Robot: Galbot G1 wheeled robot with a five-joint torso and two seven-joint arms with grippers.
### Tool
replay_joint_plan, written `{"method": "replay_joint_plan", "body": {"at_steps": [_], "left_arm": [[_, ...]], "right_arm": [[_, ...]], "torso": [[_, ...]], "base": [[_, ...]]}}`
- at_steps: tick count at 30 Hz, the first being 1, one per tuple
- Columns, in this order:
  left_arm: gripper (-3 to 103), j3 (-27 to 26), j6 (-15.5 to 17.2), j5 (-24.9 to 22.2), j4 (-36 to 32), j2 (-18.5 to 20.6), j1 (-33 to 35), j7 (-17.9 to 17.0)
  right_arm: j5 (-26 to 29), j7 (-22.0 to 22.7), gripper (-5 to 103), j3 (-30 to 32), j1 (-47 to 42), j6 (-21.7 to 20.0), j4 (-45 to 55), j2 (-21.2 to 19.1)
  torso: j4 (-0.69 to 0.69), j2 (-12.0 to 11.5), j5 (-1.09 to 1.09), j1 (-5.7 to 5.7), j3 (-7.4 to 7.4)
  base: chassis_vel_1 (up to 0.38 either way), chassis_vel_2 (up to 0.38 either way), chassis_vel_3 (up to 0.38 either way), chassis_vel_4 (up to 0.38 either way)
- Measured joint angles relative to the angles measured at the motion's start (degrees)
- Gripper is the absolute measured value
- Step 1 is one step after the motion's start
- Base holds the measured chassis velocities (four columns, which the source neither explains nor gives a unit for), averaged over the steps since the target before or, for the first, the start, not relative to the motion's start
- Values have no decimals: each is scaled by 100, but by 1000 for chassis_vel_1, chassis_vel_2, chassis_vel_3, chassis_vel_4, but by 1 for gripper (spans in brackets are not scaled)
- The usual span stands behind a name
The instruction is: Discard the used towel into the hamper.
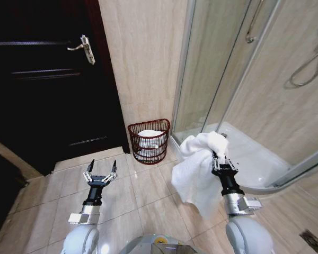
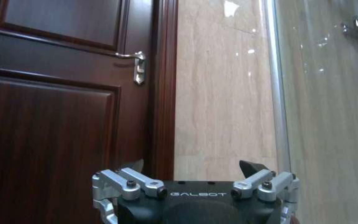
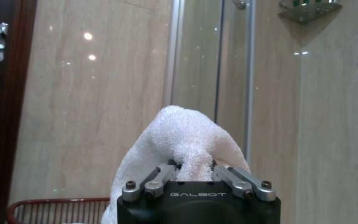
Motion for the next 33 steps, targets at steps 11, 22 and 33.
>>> {"method": "replay_joint_plan", "body": {"at_steps": [11, 22, 33], "left_arm": [[100, -3, -14, 3, 5, -14, -5, 13], [100, -6, -261, 140, 139, -25, -42, -124], [100, 5, -253, 172, 94, -54, -37, -134]], "right_arm": [[-42, -47, 18, 56, 5, -2, -10, -4], [78, -85, 18, 42, 34, 8, -35, 7], [133, -156, 18, 37, 67, 59, -109, -1]], "torso": [[-1, -86, 0, -29, -55], [2, -122, -1, -37, -81], [0, -121, -1, -38, -81]], "base": [[62, 62, 69, 74], [73, 82, 79, 81], [-15, 14, 11, -15]]}}
